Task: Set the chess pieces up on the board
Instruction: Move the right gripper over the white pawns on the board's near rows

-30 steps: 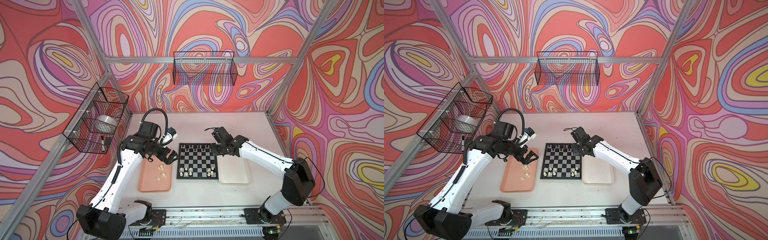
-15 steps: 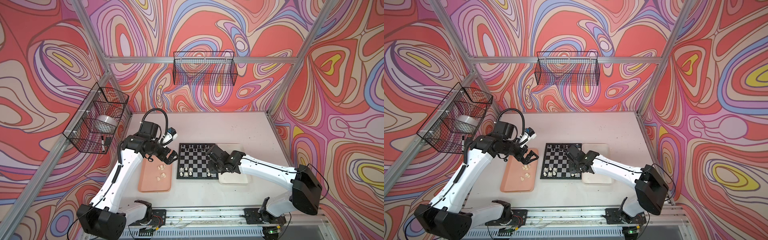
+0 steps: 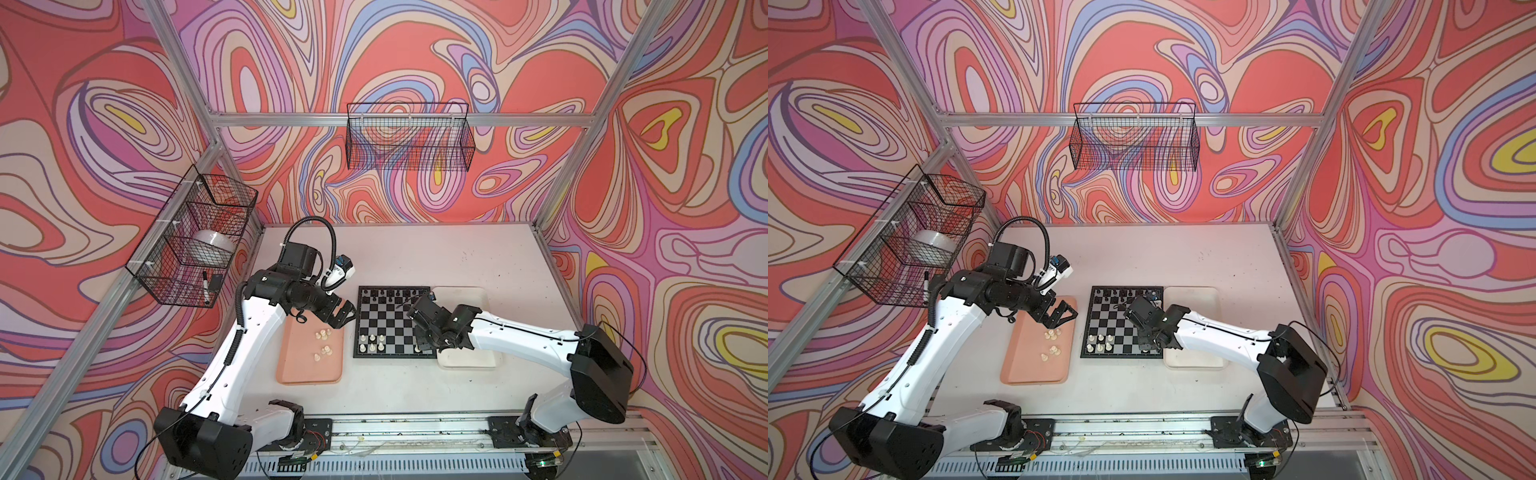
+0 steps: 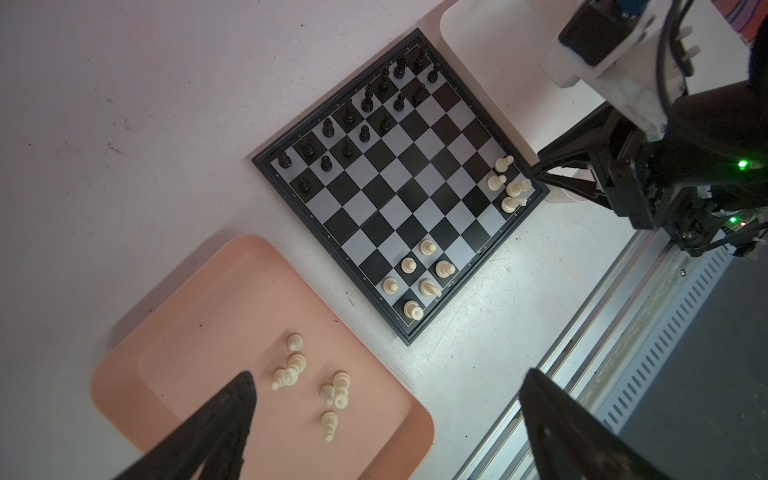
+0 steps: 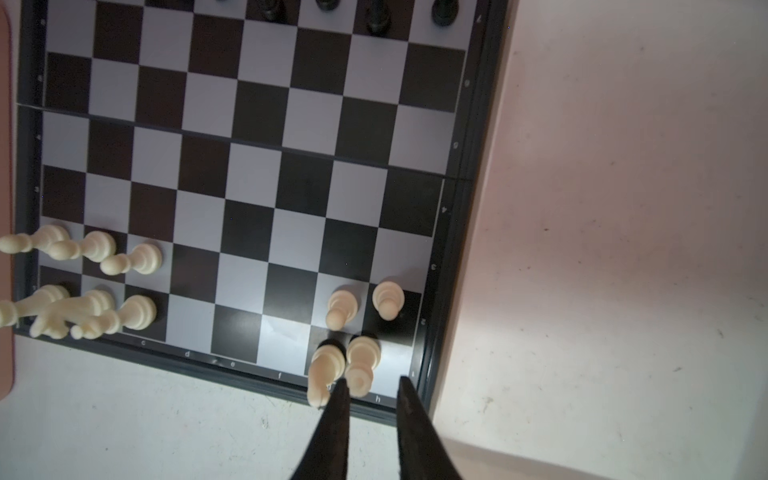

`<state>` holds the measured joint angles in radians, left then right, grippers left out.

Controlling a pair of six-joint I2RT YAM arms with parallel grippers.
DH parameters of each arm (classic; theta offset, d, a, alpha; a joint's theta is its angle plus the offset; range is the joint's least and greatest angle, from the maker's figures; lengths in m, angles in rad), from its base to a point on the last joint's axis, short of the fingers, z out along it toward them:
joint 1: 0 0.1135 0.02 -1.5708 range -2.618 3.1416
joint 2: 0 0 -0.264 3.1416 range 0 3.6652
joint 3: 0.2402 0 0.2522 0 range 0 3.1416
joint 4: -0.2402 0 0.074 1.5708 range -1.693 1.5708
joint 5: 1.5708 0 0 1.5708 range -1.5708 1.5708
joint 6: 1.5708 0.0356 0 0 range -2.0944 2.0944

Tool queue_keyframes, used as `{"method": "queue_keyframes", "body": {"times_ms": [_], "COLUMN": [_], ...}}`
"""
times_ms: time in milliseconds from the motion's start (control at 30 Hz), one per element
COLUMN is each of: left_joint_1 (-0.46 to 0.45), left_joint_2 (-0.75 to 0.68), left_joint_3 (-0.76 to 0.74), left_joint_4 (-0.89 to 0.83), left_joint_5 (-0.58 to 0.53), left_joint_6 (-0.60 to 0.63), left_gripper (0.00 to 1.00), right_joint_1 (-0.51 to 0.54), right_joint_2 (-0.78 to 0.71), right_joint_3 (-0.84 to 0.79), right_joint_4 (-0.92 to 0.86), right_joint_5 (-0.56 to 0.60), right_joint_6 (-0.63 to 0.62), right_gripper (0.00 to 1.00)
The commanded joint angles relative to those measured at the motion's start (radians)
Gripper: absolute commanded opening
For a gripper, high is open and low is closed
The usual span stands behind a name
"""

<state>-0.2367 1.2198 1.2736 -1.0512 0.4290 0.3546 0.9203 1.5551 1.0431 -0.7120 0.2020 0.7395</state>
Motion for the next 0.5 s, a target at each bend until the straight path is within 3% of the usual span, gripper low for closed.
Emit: {"method": "queue_keyframes", "body": {"times_ms": [0, 467], "left_joint_1": [-0.007, -0.010], "left_joint_2": [0.003, 0.000], "left_joint_3": [0.009, 0.001], "left_joint_4": [-0.016, -0.010], "left_joint_5": [0.008, 0.010], "left_joint_6": [0.004, 0.004], "left_gripper": [1.00, 1.00], "right_joint_1": [0.009, 0.010], "right_joint_2": [0.014, 0.064], "right_joint_3": [0.006, 0.021], "right_joint_4": [0.009, 0.026], "right_joint_5": [0.013, 0.008], "right_joint_6": [0.012, 0.006], "right_gripper": [0.21, 0.22]}}
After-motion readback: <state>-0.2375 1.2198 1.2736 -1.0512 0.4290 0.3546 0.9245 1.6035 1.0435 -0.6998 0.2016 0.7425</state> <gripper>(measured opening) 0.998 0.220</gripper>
